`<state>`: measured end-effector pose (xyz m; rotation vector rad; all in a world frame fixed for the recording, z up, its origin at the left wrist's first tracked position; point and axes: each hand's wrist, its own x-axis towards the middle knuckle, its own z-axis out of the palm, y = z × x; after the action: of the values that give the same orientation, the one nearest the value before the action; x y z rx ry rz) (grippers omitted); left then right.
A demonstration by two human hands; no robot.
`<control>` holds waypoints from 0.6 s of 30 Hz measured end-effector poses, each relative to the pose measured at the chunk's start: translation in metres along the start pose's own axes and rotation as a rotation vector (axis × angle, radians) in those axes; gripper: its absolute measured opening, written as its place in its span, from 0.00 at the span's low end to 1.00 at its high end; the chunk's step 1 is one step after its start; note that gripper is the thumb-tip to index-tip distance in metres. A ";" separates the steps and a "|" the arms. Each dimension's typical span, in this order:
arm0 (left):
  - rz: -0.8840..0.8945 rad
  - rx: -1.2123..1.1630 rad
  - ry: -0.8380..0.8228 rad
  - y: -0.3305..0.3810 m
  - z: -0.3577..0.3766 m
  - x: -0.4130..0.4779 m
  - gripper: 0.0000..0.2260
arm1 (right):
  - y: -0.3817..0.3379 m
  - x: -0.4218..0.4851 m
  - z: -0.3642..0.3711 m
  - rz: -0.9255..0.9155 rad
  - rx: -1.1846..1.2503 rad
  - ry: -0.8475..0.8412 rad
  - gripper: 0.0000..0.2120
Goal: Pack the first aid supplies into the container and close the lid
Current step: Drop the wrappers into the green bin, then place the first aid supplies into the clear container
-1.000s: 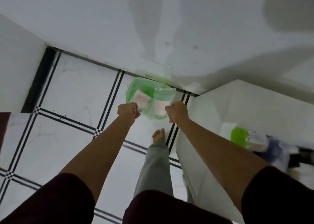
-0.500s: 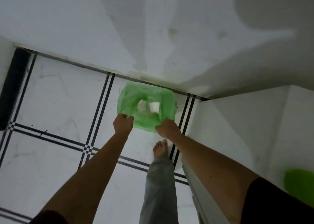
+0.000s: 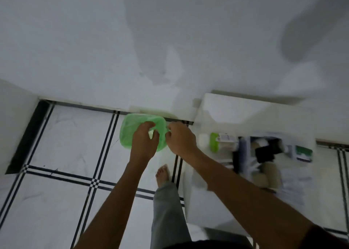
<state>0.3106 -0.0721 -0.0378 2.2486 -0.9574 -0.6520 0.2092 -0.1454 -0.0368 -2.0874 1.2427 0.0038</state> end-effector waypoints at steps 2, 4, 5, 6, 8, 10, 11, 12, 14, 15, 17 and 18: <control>0.079 0.007 0.002 0.035 -0.001 -0.029 0.13 | 0.011 -0.029 -0.038 -0.052 -0.010 0.027 0.10; 0.159 0.024 -0.030 0.071 0.003 -0.065 0.13 | 0.028 -0.064 -0.076 -0.101 -0.005 0.065 0.10; 0.192 0.036 -0.047 0.085 0.006 -0.079 0.13 | 0.037 -0.079 -0.093 -0.119 -0.001 0.090 0.10; 0.223 0.053 -0.062 0.096 0.008 -0.091 0.13 | 0.043 -0.092 -0.105 -0.128 0.002 0.115 0.09; 0.280 0.081 -0.093 0.116 0.015 -0.110 0.13 | 0.058 -0.115 -0.127 -0.133 0.020 0.168 0.09; 0.324 0.108 -0.137 0.137 0.023 -0.126 0.13 | 0.075 -0.134 -0.148 -0.112 0.038 0.213 0.09; 0.346 0.124 -0.156 0.147 0.028 -0.132 0.13 | 0.084 -0.142 -0.157 -0.095 0.046 0.230 0.09; 0.371 0.139 -0.175 0.156 0.032 -0.137 0.13 | 0.093 -0.150 -0.165 -0.078 0.054 0.241 0.09; 0.419 0.163 -0.224 0.171 0.040 -0.143 0.13 | 0.110 -0.164 -0.175 -0.035 0.061 0.250 0.07; 0.435 0.178 -0.248 0.177 0.044 -0.144 0.13 | 0.118 -0.169 -0.177 -0.012 0.050 0.248 0.06; 0.453 0.201 -0.291 0.186 0.051 -0.142 0.13 | 0.131 -0.176 -0.178 0.018 0.029 0.247 0.05; 0.467 0.208 -0.309 0.191 0.054 -0.141 0.13 | 0.135 -0.178 -0.178 0.027 0.031 0.258 0.06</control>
<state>0.1011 -0.0895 0.0837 2.0112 -1.7048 -0.7192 -0.0505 -0.1485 0.0819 -2.0916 1.4127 -0.2792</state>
